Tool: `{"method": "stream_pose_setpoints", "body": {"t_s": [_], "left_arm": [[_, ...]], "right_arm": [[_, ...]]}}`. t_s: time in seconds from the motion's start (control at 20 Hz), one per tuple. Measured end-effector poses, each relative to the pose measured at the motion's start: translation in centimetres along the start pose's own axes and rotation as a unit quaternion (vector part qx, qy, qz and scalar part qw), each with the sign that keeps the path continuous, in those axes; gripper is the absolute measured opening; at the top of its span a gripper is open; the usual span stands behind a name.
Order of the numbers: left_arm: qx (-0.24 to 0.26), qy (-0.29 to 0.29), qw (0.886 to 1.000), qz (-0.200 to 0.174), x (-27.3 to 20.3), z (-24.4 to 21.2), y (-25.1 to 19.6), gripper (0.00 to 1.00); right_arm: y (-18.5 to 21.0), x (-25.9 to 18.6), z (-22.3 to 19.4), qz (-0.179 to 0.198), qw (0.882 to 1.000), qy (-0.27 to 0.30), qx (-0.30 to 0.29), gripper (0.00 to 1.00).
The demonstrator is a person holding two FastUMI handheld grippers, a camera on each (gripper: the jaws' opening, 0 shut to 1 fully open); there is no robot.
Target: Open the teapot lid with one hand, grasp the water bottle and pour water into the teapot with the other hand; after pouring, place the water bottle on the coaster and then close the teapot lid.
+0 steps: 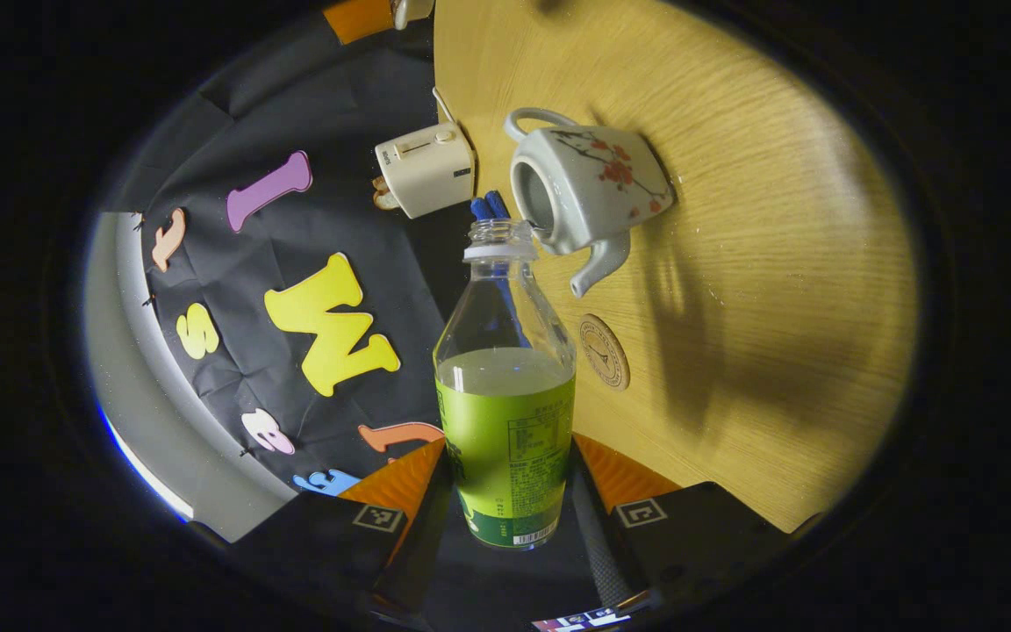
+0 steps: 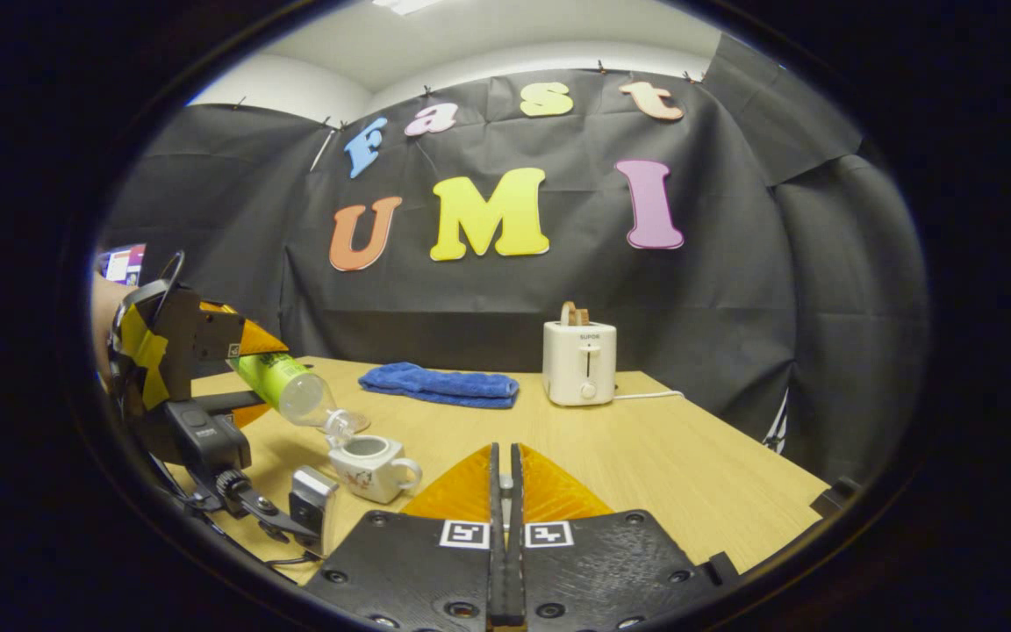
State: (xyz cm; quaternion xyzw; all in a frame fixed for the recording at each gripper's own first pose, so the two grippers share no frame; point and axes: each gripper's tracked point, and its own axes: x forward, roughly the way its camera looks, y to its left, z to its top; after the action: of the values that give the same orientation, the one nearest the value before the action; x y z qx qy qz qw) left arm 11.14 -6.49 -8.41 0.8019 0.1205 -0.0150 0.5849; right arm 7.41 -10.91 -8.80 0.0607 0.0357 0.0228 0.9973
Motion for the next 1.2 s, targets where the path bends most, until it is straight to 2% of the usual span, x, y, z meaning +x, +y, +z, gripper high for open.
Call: {"method": "stream_pose_setpoints", "body": {"t_s": [0.65,1.2], "left_arm": [[0.089,0.006,0.996,0.021,-0.3,0.3,2.4,0.70],[0.123,0.021,0.992,0.030,-0.8,-0.1,3.8,0.72]], "right_arm": [[-0.8,0.2,-0.7,0.002,1.000,0.003,0.020,0.00],[-1.7,0.2,-1.2,0.001,0.999,0.007,0.036,0.00]]}}
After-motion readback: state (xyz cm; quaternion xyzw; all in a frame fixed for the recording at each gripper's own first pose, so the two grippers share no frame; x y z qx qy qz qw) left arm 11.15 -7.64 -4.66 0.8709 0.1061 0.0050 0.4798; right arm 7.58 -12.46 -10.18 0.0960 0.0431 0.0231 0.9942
